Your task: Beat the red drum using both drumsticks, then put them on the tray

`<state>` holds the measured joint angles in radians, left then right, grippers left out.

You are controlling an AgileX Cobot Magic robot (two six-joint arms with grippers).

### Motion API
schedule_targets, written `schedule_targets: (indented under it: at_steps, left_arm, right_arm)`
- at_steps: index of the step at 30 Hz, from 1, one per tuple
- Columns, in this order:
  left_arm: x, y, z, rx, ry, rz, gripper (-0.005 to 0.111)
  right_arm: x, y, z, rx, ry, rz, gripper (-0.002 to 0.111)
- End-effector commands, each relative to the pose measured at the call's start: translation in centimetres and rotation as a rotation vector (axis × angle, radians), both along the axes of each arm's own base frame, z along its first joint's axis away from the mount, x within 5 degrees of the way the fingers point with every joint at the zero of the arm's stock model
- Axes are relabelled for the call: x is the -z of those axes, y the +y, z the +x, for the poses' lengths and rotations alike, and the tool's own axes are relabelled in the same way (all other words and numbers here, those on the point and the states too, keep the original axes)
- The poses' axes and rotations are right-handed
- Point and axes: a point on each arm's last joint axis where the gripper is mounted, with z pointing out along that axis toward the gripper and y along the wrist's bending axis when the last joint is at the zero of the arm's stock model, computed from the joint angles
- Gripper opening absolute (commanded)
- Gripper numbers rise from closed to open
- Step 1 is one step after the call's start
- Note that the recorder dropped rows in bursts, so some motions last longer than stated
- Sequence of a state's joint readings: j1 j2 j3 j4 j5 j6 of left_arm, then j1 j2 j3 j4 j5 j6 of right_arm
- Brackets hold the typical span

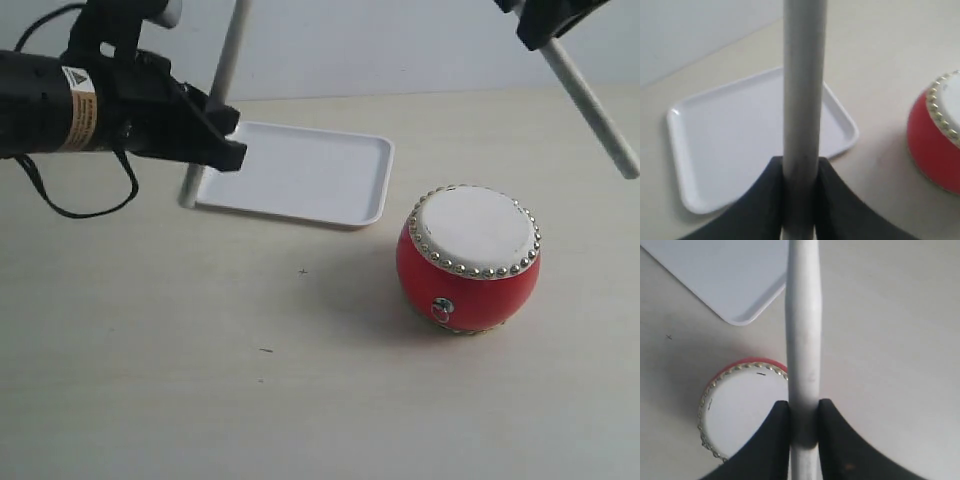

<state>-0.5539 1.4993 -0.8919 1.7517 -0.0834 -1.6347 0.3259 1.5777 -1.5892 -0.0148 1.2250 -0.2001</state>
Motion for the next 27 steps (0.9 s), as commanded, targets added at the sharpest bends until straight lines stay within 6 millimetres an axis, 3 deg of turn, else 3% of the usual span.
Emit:
schedule_targets:
  at_steps: [1,4,6,8,11,14,18,23,27]
  left_arm:
    - [-2.6,1.9,1.9,-0.255,-0.227,0.148,0.0]
    - [-3.4,4.2,2.7,-0.478,-0.195,0.318,0.0]
    - [-3.6,4.8,2.6,-0.557,-0.02,0.431,0.0]
    - [-3.8,4.4,2.4,-0.514,0.179,0.482,0.0]
    - [-4.0,2.1,1.5,-0.28,0.402,0.448,0.0]
    - [-4.0,-0.2,0.1,-0.083,0.492,0.396,0.0]
    - [-3.4,-2.8,-1.8,0.006,0.52,0.445,0.0]
    - [-0.5,-8.4,-5.3,0.196,0.504,0.577,0.0]
    - [0.7,-11.0,-5.2,0.244,0.504,0.637,0.0]
  right_arm:
    - [-1.0,-1.0,-2.0,0.031,-0.033,0.001,0.0]
    - [-1.0,-1.4,-3.0,0.031,-0.031,-0.005,0.0]
    - [-0.4,-1.7,-3.2,0.036,-0.02,-0.037,0.0]
    - [0.3,-1.8,-3.2,0.054,-0.001,-0.055,0.0]
    - [1.8,-1.9,-3.4,0.058,0.05,-0.065,0.0]
    - [3.7,-1.8,-3.9,0.054,0.119,-0.068,0.0]
    - [6.6,-1.9,-4.9,0.053,0.224,-0.088,0.0]
    - [9.1,-2.6,-6.9,0.053,0.317,-0.115,0.0]
    - [10.4,-2.8,-8.7,0.057,0.374,-0.096,0.0]
